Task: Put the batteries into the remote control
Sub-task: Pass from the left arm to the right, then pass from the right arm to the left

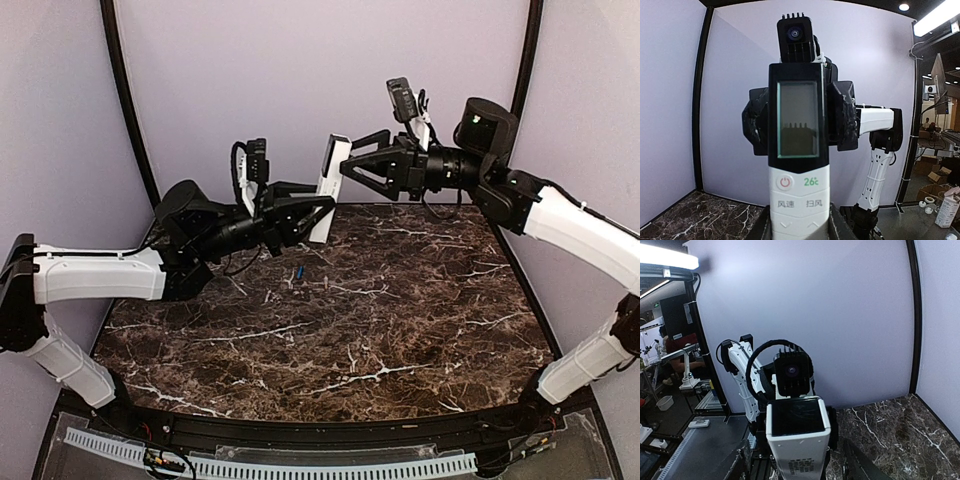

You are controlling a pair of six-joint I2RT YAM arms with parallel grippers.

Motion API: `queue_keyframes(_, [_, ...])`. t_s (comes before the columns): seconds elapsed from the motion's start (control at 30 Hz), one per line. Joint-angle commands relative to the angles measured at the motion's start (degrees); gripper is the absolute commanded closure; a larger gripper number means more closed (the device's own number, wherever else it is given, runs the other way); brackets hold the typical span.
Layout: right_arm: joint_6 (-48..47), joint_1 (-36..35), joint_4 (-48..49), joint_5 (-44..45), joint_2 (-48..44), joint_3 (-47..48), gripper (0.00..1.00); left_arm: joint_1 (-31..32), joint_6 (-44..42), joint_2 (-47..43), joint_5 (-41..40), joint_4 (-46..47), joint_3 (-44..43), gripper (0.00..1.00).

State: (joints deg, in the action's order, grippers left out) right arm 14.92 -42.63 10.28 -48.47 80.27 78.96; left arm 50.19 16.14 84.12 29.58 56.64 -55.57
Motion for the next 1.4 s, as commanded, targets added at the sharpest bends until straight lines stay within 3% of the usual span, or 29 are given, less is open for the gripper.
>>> queue_keyframes(0.0, [-1.55, -1.60, 0.47, -3.02, -0.29, 1.04, 0.46, 1.03, 0.58, 0.27, 1.58, 3.50, -2.67, 1.00])
queue_keyframes(0.1, [-1.83, -1.97, -0.64, -3.00, 0.08, 1.43, 0.60, 1.13, 1.56, 0.90, 1.64, 4.67, -2.66, 1.00])
queue_keyframes(0.27, [-2.56, -2.39, -1.32, -2.47, -0.27, 0.95, 0.95, 1.30, 1.45, 1.18, 1.47, 2.28, -3.36, 1.00])
queue_keyframes(0.33, [-3.50, -2.45, -2.58, -1.75, -0.73, 1.06, 1.00, 1.35, 0.78, 1.18, 1.18, 0.03, -4.28, 1.00])
queue_keyframes(0.47, [-7.63, -2.53, -8.94, 0.74, -2.23, 2.00, 1.00, 1.39, -2.63, 0.87, 0.47, -10.59, -7.33, 0.96])
queue_keyframes(0.53, [-10.30, -2.48, -13.61, 1.54, -3.46, 2.56, 1.00, 1.40, -4.37, -0.05, 0.46, -12.90, -7.40, 0.73])
queue_keyframes(0.57, [-11.55, -2.47, -15.97, 2.00, -4.04, 2.86, 1.00, 1.40, -4.94, -0.63, 0.56, -13.41, -7.38, 0.57])
queue_keyframes(0.63, [-13.53, -2.52, -19.87, 3.28, -5.09, 3.55, 1.00, 1.40, -6.22, -0.91, 1.29, -15.38, -7.81, 0.36])
queue_keyframes(0.7, [-14.54, -2.51, -23.56, 4.79, -5.69, 4.69, 1.00, 1.40, -6.72, -0.55, 2.22, -17.57, -8.85, 0.24])
queue_keyframes(0.77, [-16.20, -2.49, -28.82, 6.80, -5.74, 6.90, 1.00, 1.35, -6.86, -0.19, 3.13, -19.41, -9.98, 0.20])
queue_keyframes(1.0, [-18.00, -2.61, -39.52, 10.71, -4.85, 11.82, 1.00, 1.40, -6.92, 0.92, 4.50, -23.06, -12.30, 0.20])
queue_keyframes(1.37, [-17.86, -4.97, -41.03, 12.98, -0.59, 16.81, 1.00, 1.38, -3.62, 4.59, 8.32, -22.66, -15.33, 0.26])
